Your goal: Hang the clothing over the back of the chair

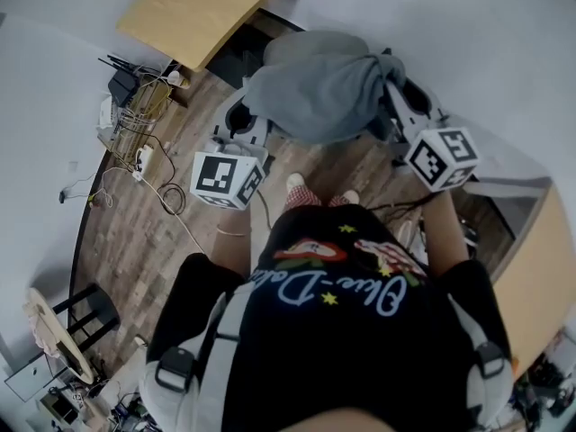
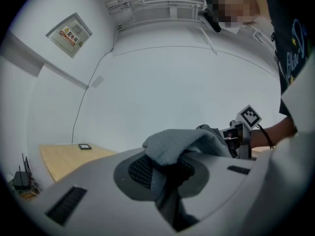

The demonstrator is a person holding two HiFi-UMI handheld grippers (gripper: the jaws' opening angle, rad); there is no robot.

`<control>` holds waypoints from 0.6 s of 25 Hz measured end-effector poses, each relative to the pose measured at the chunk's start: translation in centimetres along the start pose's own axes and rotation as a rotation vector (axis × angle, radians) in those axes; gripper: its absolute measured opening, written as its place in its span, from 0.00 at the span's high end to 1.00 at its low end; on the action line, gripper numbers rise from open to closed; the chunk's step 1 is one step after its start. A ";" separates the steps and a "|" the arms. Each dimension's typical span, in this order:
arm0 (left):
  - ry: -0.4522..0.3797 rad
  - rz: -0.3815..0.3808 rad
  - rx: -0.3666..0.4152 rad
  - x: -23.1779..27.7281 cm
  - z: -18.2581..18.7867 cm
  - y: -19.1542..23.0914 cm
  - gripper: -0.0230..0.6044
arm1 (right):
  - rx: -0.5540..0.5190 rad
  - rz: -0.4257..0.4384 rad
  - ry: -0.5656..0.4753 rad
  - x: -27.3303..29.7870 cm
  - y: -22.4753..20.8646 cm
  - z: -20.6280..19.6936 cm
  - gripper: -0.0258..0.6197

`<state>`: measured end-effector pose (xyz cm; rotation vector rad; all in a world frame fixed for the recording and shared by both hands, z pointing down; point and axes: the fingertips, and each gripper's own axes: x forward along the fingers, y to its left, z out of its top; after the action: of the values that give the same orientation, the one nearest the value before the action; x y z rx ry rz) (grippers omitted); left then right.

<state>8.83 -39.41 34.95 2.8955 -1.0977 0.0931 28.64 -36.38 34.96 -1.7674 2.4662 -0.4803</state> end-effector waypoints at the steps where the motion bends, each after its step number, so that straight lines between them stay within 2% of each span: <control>1: 0.005 0.006 -0.004 -0.2 -0.4 -0.4 0.91 | 0.007 0.006 0.007 -0.4 -0.1 -0.5 0.85; 9: 0.058 0.044 -0.021 -3.0 -4.5 -3.6 0.90 | 0.041 0.042 0.055 -5.0 0.5 -5.4 0.85; 15: 0.070 0.008 -0.040 -5.0 -5.4 -3.5 0.91 | 0.021 0.013 0.071 -6.1 2.5 -6.6 0.84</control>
<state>7.22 -33.16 39.94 2.8296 -1.0866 0.1694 26.87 -28.58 39.74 -1.7558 2.5078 -0.5762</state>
